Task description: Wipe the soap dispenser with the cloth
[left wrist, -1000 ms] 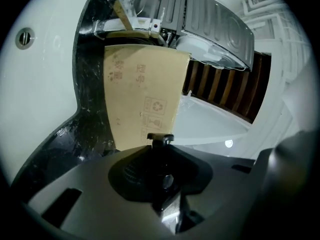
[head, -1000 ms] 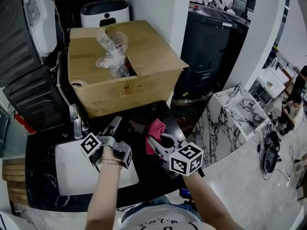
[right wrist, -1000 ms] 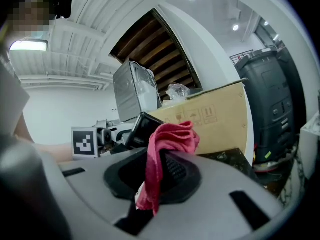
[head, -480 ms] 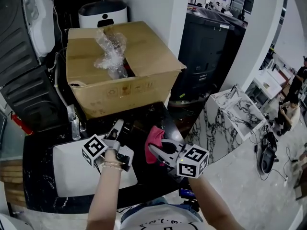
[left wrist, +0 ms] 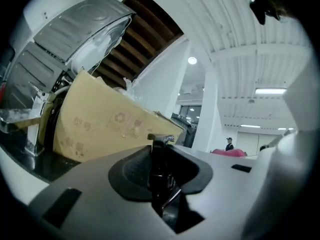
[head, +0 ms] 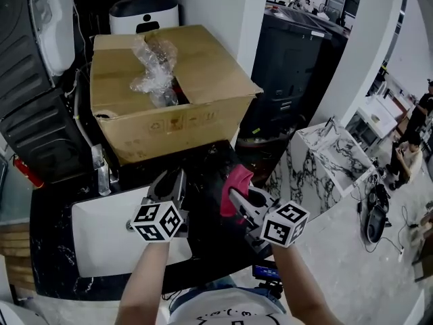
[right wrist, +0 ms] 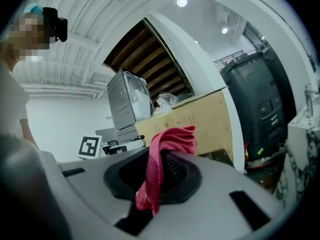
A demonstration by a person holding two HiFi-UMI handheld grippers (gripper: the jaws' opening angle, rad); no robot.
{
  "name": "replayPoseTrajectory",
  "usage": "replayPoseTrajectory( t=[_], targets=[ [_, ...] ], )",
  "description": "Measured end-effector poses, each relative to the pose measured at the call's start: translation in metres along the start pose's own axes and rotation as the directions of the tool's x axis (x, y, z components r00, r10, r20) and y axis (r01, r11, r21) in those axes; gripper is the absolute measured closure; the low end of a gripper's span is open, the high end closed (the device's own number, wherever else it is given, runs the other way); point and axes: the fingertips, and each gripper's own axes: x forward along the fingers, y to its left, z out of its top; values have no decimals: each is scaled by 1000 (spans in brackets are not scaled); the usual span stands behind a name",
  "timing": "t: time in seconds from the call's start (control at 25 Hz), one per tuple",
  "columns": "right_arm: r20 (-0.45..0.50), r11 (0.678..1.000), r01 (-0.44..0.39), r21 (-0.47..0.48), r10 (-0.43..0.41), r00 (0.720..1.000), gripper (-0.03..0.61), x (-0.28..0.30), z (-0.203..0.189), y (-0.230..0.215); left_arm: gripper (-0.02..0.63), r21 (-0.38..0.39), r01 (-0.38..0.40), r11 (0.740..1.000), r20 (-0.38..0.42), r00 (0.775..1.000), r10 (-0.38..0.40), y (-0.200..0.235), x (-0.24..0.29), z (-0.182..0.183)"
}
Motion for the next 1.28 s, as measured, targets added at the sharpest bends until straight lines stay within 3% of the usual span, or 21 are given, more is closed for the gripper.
replayPoseTrajectory(
  t=[0.4, 0.96, 1.0, 1.08, 1.28],
  targets=[
    [-14, 998, 53, 36, -53, 999, 528, -4, -3, -30, 511, 174, -40, 984, -120, 991, 62, 28, 62, -38],
    [-56, 997, 39, 63, -36, 998, 528, 8, -8, -62, 506, 323, 61, 944, -213, 977, 9, 22, 87, -65],
    [-57, 998, 32, 62, -29, 998, 528, 9, -7, -61, 489, 334, 62, 941, -224, 974, 15, 20, 87, -66],
    [-54, 998, 19, 65, -16, 998, 528, 10, -6, -62, 313, 345, 58, 937, -240, 970, 28, 17, 86, -68],
    [-28, 996, -6, 89, 8, 1000, 528, 6, -1, -64, 245, 337, 22, 941, -230, 971, 59, 10, 71, -63]
  ],
)
